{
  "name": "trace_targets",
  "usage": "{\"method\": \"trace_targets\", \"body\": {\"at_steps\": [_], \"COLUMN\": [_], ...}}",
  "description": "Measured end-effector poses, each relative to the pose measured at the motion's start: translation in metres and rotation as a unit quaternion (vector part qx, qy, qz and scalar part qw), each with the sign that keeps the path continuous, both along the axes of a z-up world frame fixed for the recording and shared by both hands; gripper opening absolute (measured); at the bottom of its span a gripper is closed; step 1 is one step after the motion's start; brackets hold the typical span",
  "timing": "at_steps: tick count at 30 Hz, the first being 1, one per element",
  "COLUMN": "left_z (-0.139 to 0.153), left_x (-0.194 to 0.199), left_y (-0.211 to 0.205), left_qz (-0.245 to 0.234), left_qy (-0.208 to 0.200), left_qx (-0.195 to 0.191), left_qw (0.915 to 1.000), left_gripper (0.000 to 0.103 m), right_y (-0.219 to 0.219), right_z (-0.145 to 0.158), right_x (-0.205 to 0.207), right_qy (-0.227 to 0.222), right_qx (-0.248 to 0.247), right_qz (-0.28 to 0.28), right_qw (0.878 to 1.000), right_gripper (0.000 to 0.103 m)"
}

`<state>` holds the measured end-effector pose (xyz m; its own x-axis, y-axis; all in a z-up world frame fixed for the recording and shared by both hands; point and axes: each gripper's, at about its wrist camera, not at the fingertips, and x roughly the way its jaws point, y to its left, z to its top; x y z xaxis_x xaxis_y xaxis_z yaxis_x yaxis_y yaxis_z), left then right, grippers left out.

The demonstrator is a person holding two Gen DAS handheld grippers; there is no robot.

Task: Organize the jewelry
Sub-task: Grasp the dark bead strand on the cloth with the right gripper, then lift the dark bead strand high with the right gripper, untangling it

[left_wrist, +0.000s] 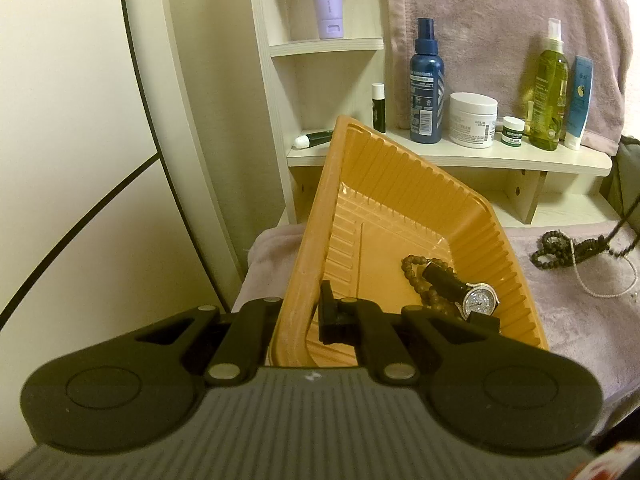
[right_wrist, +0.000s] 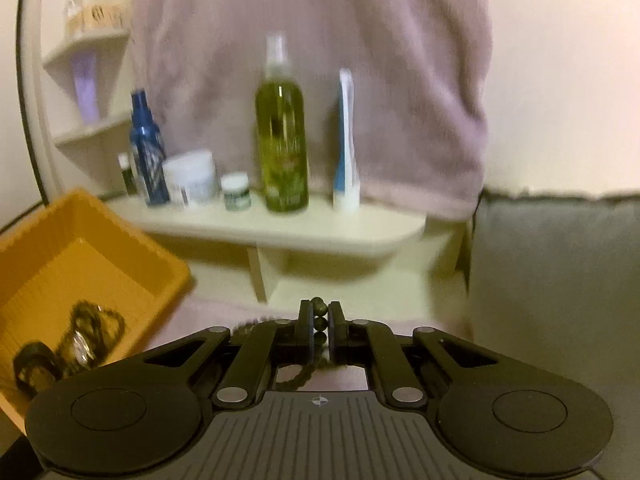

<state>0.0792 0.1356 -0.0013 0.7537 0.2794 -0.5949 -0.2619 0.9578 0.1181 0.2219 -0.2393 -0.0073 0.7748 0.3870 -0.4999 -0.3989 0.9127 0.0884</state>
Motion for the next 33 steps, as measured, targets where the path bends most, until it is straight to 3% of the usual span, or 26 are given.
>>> {"method": "trace_targets", "body": {"at_steps": [10, 33], "left_z": [0.0, 0.002], "left_x": [0.001, 0.001], "left_y": [-0.001, -0.003], "left_qz": [-0.001, -0.003], "left_qy": [0.0, -0.002], "left_qx": [0.002, 0.0], "left_qw": [1.0, 1.0], "left_gripper": [0.005, 0.005], "right_y": [-0.003, -0.003], "right_z": [0.06, 0.164], "right_x": [-0.013, -0.024], "right_qy": [-0.068, -0.184], "right_qx": [0.003, 0.014], "right_qz": [0.014, 0.04], "right_qw": [0.998, 0.982], "right_gripper": [0.007, 0.007]}}
